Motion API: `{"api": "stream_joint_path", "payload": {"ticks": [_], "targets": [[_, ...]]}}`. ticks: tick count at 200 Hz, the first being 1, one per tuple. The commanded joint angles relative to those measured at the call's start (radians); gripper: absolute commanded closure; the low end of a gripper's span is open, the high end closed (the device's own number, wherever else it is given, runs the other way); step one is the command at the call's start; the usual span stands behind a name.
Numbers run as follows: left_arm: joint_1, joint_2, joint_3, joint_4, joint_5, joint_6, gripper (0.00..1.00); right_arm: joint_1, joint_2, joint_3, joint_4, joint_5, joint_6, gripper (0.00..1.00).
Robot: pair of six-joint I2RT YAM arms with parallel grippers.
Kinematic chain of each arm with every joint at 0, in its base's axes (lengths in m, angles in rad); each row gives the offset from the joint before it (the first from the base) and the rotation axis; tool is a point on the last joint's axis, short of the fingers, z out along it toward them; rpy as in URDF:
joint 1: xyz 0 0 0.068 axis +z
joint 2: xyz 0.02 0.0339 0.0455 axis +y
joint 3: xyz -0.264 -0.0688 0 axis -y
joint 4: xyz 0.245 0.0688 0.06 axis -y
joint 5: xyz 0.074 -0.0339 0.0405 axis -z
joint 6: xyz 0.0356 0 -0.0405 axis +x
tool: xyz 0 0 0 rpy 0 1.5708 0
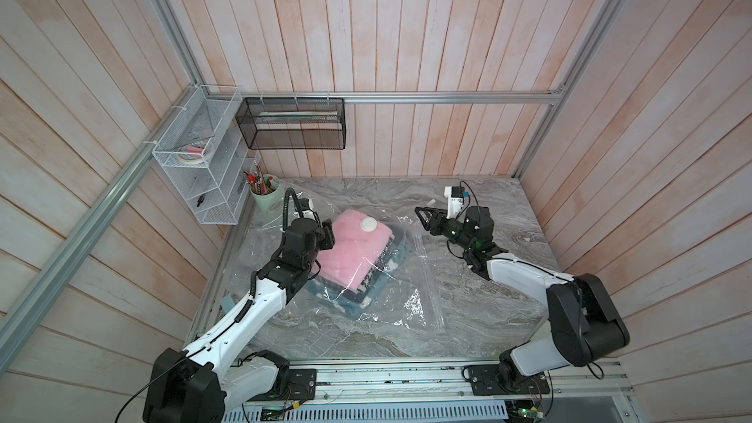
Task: Take the blanket out of the vacuum bag
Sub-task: Adjust the vacuum bag at the center of the board, then open the vacuum bag at the center of the board.
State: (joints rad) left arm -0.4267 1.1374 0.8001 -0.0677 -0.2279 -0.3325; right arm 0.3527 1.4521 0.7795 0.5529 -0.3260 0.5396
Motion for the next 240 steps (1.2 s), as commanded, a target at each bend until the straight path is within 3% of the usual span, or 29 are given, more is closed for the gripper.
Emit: {"api": "stream_joint_path", "payload": {"ticks": [1,25,51,81,108,147,185,240], "targets": [[-0.061,0.027,0.056,-0.012,0.123,0.009,0.38,-0.066,-0.056,-0.008,-0.292,0.190,-0.116,0.52],[-0.200,0.180,0.166,-0.002,0.147,0.011,0.36,-0.234,-0.075,-0.089,-0.280,0.202,-0.045,0.52],[-0.364,0.426,0.367,-0.040,0.073,0.041,0.30,-0.419,-0.063,-0.188,-0.206,0.143,0.035,0.53],[-0.427,0.699,0.601,-0.078,0.054,0.022,0.28,-0.527,-0.069,-0.232,-0.185,0.117,0.045,0.53],[-0.450,0.894,0.812,-0.159,0.033,-0.001,0.28,-0.558,-0.108,-0.275,-0.158,0.081,0.042,0.53],[-0.495,1.065,1.047,-0.282,-0.034,0.008,0.28,-0.562,-0.134,-0.310,-0.123,0.032,0.048,0.53],[-0.520,1.141,1.163,-0.352,-0.044,0.003,0.28,-0.563,-0.124,-0.325,-0.082,-0.025,0.068,0.53],[-0.585,1.279,1.349,-0.564,-0.185,0.034,0.28,-0.563,-0.115,-0.344,-0.029,-0.077,0.094,0.53]]}}
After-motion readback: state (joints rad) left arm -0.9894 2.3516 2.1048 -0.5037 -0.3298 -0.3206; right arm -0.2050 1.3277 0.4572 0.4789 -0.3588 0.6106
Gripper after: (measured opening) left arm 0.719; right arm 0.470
